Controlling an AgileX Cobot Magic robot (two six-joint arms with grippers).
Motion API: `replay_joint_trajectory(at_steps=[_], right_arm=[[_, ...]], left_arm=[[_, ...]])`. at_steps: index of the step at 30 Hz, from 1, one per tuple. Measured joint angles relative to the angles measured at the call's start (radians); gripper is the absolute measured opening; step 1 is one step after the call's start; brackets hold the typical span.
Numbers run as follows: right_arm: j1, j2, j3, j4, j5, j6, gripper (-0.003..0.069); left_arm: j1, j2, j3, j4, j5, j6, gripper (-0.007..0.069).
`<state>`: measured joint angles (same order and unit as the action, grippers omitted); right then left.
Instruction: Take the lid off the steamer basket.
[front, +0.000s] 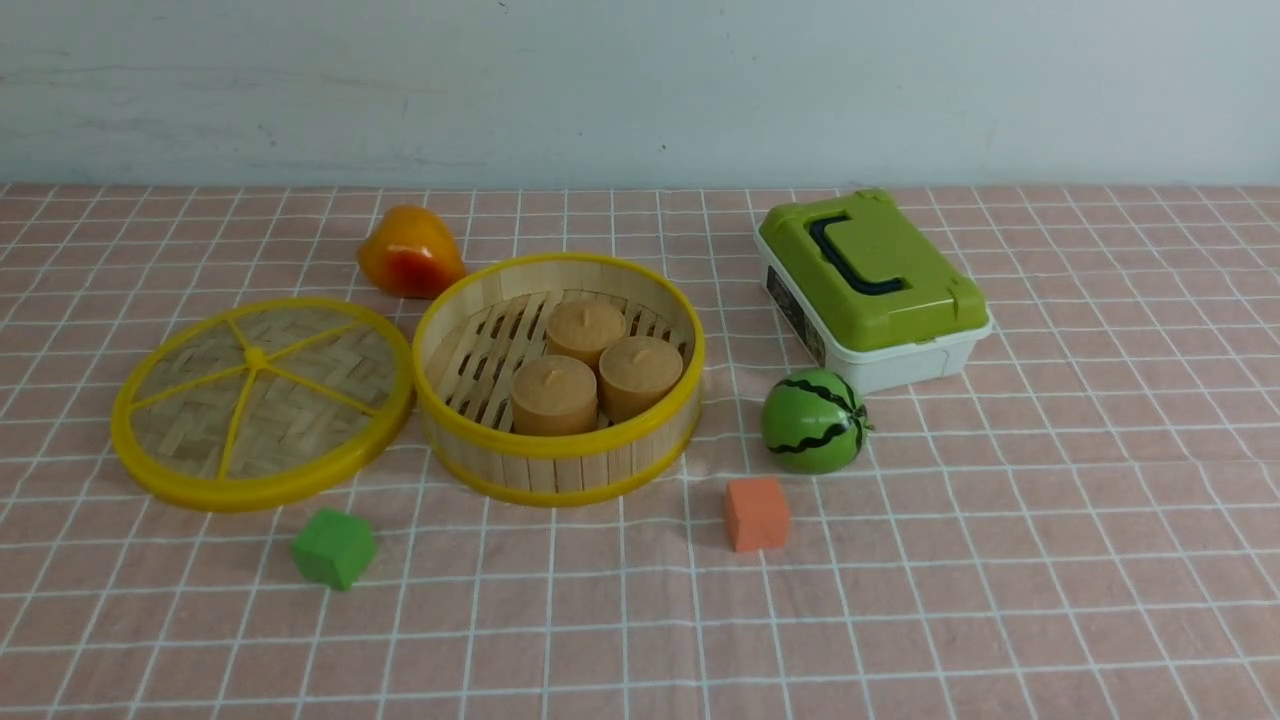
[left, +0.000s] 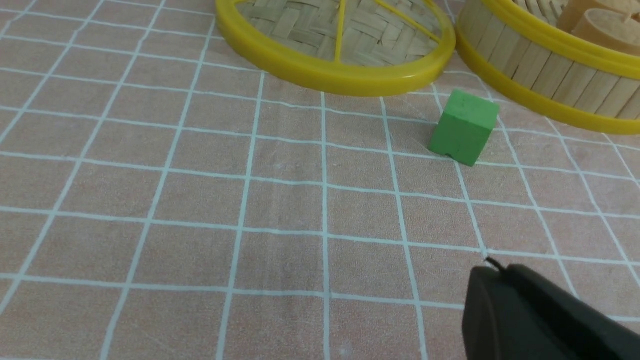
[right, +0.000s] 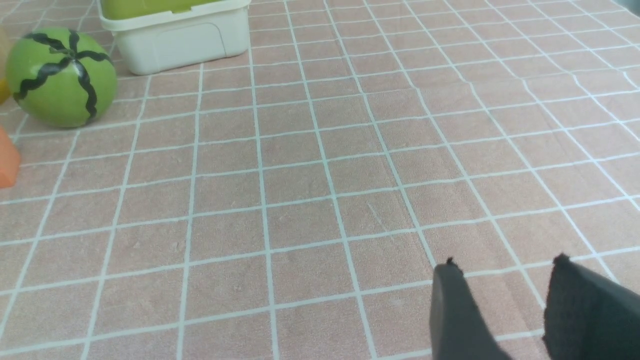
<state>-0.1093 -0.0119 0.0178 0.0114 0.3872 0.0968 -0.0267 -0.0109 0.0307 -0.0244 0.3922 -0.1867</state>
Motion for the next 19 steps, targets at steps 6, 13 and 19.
replay_joint_trajectory(at_steps=[6, 13, 19], right_arm=[[0.0, 0.0, 0.0, 0.0, 0.0, 0.0, 0.0241], [0.0, 0.0, 0.0, 0.0, 0.0, 0.0, 0.0241], [0.0, 0.0, 0.0, 0.0, 0.0, 0.0, 0.0241]], left_arm=[[0.0, 0.0, 0.0, 0.0, 0.0, 0.0, -0.0004], [0.0, 0.0, 0.0, 0.0, 0.0, 0.0, 0.0002], [0.0, 0.0, 0.0, 0.0, 0.0, 0.0, 0.0006]])
